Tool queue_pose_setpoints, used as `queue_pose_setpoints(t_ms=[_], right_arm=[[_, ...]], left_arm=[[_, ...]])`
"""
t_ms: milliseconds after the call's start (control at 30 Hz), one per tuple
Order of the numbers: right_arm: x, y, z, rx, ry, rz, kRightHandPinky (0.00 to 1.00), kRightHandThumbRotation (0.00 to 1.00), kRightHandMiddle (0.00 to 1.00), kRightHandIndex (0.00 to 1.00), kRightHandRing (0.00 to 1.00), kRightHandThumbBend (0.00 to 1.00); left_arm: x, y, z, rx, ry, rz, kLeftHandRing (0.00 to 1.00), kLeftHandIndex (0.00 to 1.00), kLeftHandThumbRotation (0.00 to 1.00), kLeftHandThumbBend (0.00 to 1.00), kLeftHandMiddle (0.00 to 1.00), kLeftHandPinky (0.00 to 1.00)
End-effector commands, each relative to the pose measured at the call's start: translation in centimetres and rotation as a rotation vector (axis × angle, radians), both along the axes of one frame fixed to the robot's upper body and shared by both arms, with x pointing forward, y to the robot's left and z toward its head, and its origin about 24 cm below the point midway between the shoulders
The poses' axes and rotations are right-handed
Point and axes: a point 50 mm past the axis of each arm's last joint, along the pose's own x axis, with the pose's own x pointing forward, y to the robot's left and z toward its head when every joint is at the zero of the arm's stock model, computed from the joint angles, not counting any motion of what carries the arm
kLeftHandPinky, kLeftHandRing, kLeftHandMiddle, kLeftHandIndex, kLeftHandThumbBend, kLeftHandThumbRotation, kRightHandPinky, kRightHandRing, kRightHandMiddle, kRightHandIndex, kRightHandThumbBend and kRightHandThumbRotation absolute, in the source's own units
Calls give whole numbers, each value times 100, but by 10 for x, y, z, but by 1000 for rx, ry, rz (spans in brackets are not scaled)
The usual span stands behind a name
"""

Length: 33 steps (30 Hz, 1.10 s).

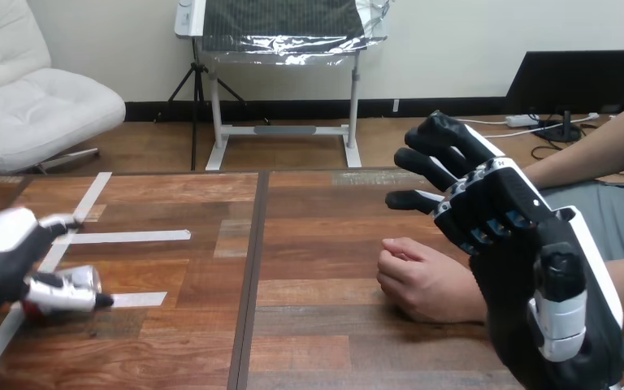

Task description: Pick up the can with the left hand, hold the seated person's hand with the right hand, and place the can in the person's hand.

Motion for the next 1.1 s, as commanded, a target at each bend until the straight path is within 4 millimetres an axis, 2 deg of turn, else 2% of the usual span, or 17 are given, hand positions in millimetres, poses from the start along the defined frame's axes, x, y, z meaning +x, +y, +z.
queue_pose_setpoints(t_ms=[0,267,567,1067], right_arm=[[2,-1,17,-4,-85,-1,72,86,87,86,86,93],[2,-2,19,-8,-97,3,70,88,86,85,85,99],[1,-3,22,4,-114,18,67,89,86,84,84,100],[-2,-6,26,10,-139,29,64,91,85,82,82,100]], left_arm=[[21,-5,12,87,-22,-25,89,88,53,91,91,91],[27,-7,-6,171,80,1,89,88,68,79,91,89],[32,-13,-22,221,221,53,92,91,81,74,94,94],[35,-25,-34,218,304,95,94,93,88,73,96,96]])
